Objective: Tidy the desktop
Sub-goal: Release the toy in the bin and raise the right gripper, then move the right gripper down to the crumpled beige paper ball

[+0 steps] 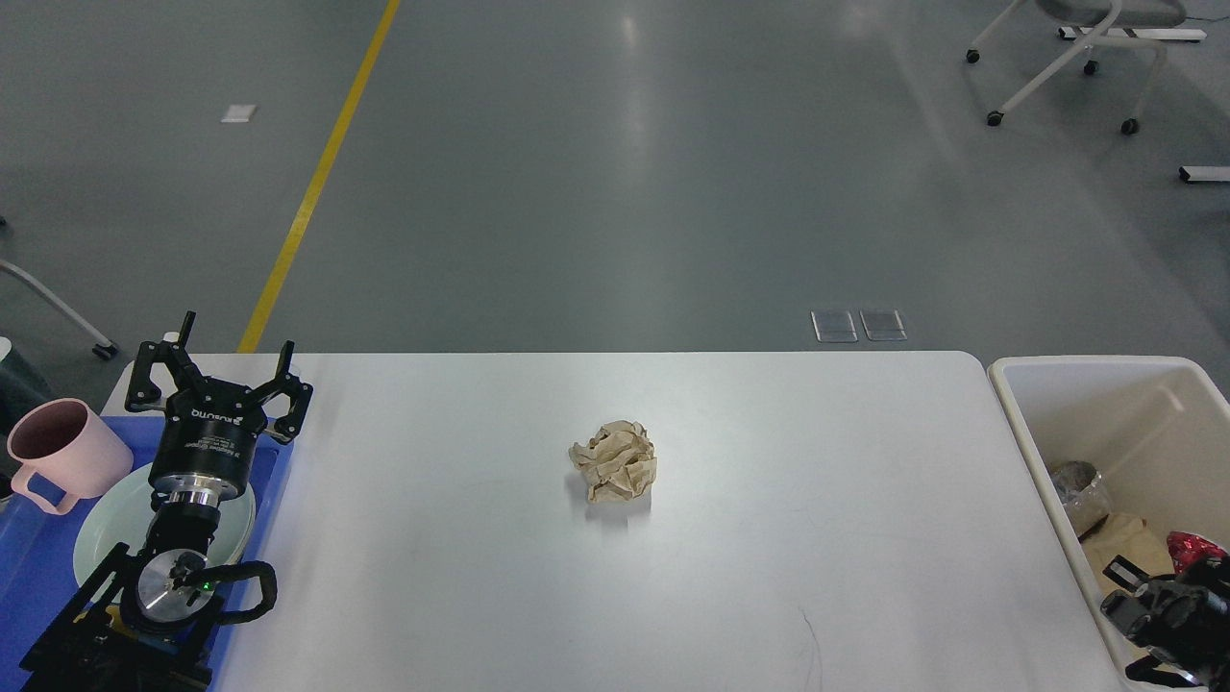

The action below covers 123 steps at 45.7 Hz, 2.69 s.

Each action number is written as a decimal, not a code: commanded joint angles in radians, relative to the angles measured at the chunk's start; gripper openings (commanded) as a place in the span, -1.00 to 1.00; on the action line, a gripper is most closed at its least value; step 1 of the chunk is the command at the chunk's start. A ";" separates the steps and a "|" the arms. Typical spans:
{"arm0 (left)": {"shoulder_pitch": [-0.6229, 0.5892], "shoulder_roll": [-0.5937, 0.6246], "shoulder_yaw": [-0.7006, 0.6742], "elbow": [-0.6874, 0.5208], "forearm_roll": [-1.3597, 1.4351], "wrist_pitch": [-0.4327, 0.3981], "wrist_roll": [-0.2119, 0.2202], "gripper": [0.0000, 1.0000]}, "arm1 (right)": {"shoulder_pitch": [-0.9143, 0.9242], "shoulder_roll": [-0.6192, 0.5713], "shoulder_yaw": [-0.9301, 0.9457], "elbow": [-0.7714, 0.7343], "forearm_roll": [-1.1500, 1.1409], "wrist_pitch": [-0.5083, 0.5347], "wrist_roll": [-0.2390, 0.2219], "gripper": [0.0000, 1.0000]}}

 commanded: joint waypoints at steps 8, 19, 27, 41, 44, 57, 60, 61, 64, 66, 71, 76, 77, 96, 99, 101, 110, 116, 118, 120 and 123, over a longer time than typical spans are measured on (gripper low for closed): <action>0.000 0.000 0.000 0.000 0.000 0.000 0.000 0.93 | 0.001 0.010 0.004 0.000 0.000 -0.189 0.000 0.69; 0.000 0.000 0.000 0.000 0.000 0.000 0.000 0.93 | 0.003 0.014 0.001 0.007 0.000 -0.249 0.003 1.00; 0.000 0.000 0.000 0.000 0.000 0.000 0.000 0.93 | 0.009 0.004 -0.004 0.016 -0.012 -0.229 0.009 1.00; 0.000 0.000 0.000 0.000 0.000 0.000 0.000 0.93 | 0.274 -0.115 0.002 0.247 -0.200 -0.024 0.009 1.00; 0.000 0.000 0.000 0.000 0.000 0.000 0.002 0.93 | 0.351 -0.132 0.002 0.310 -0.268 0.047 0.005 1.00; 0.000 0.000 0.000 0.000 0.000 0.000 0.002 0.93 | 0.795 -0.191 -0.068 0.609 -0.377 0.441 -0.005 1.00; -0.002 -0.001 0.000 0.000 0.000 0.000 0.002 0.93 | 0.914 -0.175 -0.116 0.677 -0.370 0.533 -0.005 1.00; -0.002 0.000 0.000 0.000 0.000 0.000 0.002 0.93 | 0.952 -0.168 -0.128 0.700 -0.367 0.556 -0.005 1.00; -0.002 0.000 0.000 0.000 0.000 0.001 0.002 0.93 | 1.068 -0.142 -0.153 0.772 -0.363 0.625 -0.005 1.00; -0.002 0.000 -0.002 0.000 0.000 0.001 0.002 0.93 | 1.148 -0.125 -0.166 0.835 -0.362 0.677 -0.005 1.00; -0.002 0.000 0.000 0.000 0.000 0.000 0.002 0.93 | 1.325 -0.108 -0.189 0.990 -0.357 0.771 -0.005 1.00; 0.000 0.000 0.000 0.000 0.000 0.000 0.002 0.93 | 1.486 -0.092 -0.208 1.143 -0.284 0.828 -0.009 1.00; 0.000 0.000 0.000 0.000 0.000 0.000 0.002 0.93 | 1.518 -0.080 -0.218 1.165 -0.258 0.839 -0.009 1.00; 0.000 0.000 0.000 0.000 0.000 0.000 0.000 0.93 | 1.989 0.004 -0.300 1.492 -0.003 0.863 -0.089 1.00; 0.000 0.000 0.000 0.000 0.000 0.000 0.000 0.93 | 2.003 0.043 -0.330 1.492 0.029 0.854 -0.090 1.00; 0.000 0.000 0.000 0.000 0.000 0.000 0.002 0.93 | 2.003 0.056 -0.344 1.492 0.035 0.846 -0.089 1.00; 0.000 0.000 0.000 0.000 0.000 0.000 0.002 0.93 | 2.005 0.058 -0.370 1.488 0.038 0.846 -0.089 1.00; 0.000 0.000 0.000 0.000 0.000 0.000 0.002 0.93 | 2.006 0.058 -0.390 1.488 0.040 0.860 -0.081 1.00; 0.000 0.000 0.000 0.000 0.000 0.000 0.002 0.93 | 2.008 0.060 -0.397 1.490 0.040 0.863 -0.081 1.00; 0.000 0.000 0.000 0.000 0.000 0.000 0.002 0.93 | 2.008 0.061 -0.400 1.490 0.040 0.863 -0.081 1.00; 0.000 0.000 0.000 0.000 0.000 0.000 0.002 0.93 | 2.009 0.063 -0.398 1.485 0.043 0.859 -0.081 1.00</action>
